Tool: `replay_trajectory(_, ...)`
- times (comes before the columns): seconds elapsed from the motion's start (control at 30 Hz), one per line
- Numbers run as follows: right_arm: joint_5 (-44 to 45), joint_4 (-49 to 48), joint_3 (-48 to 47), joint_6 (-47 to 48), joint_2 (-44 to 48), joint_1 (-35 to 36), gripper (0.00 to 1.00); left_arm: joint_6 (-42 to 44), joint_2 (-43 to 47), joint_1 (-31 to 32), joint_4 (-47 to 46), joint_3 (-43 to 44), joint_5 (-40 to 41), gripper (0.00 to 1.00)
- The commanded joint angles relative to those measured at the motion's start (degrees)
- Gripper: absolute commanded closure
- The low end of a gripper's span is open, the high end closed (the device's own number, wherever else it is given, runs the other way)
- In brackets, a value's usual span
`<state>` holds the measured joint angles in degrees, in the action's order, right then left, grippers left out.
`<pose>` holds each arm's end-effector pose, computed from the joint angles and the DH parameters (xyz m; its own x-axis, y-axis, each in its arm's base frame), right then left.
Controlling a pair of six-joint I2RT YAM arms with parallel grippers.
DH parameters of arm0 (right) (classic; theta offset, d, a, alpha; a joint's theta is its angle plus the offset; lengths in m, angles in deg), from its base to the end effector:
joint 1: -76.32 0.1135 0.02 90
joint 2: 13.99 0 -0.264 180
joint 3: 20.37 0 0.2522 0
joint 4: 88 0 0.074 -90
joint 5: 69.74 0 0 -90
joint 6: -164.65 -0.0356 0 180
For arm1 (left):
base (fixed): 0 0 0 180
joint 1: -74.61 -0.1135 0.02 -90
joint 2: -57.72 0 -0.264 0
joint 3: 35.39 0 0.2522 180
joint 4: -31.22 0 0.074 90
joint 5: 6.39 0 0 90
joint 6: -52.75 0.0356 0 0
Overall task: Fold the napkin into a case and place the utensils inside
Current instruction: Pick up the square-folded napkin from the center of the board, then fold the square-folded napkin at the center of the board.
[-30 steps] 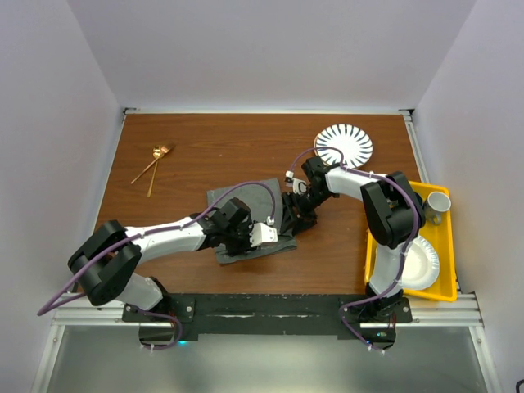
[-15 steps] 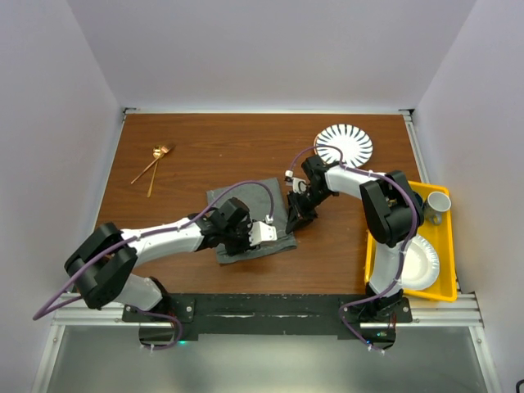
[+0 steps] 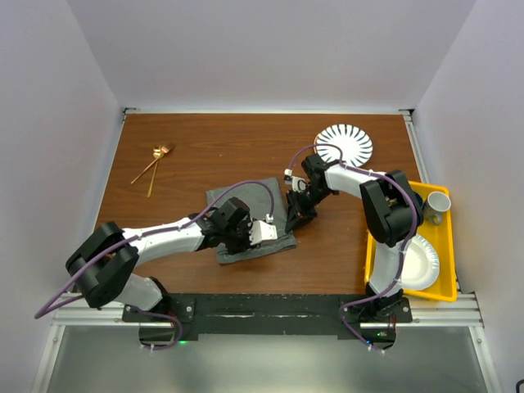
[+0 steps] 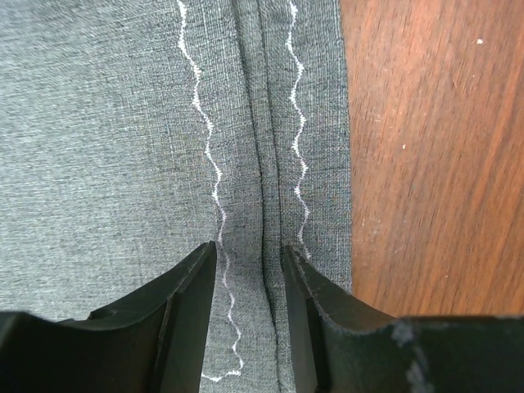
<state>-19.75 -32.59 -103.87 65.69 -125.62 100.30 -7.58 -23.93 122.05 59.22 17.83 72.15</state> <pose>0.3115 0.1636 0.1394 -0.9556 -0.2945 -0.0116 -0.2314 0.7251 0.6486 0.1731 -0.1990 0.1639 -0.0955 0.8213 -0.5624 0.9708 0.2019 0.1299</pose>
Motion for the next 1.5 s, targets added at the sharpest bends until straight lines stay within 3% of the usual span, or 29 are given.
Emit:
replay_trajectory(0.0, -1.7, 2.6, -3.3, 1.9, -1.1, -0.2, 0.74, 1.4, -1.2, 0.3, -1.8, 0.2, -0.1, 0.57)
replay_trajectory(0.33, -1.7, 5.4, -4.6, 3.9, 0.1, -0.7, 0.38, 1.6, 0.6, 0.3, -1.3, 0.6, -0.9, 0.85)
replay_trajectory(0.57, -1.8, 5.7, -5.9, 3.4, 0.8, -0.9, 0.20, 2.0, 3.2, 0.3, 2.1, 3.3, -2.2, 1.00)
replay_trajectory(1.07, -3.1, 4.6, -5.5, 1.7, 1.1, -1.2, 0.17, 0.1, 8.6, 1.3, 9.4, 5.7, -6.8, 1.00)
replay_trajectory(1.47, -2.6, 4.3, -4.4, 2.3, 1.2, -1.2, 0.21, -1.0, 6.0, 1.7, 6.4, 1.6, -8.3, 1.00)
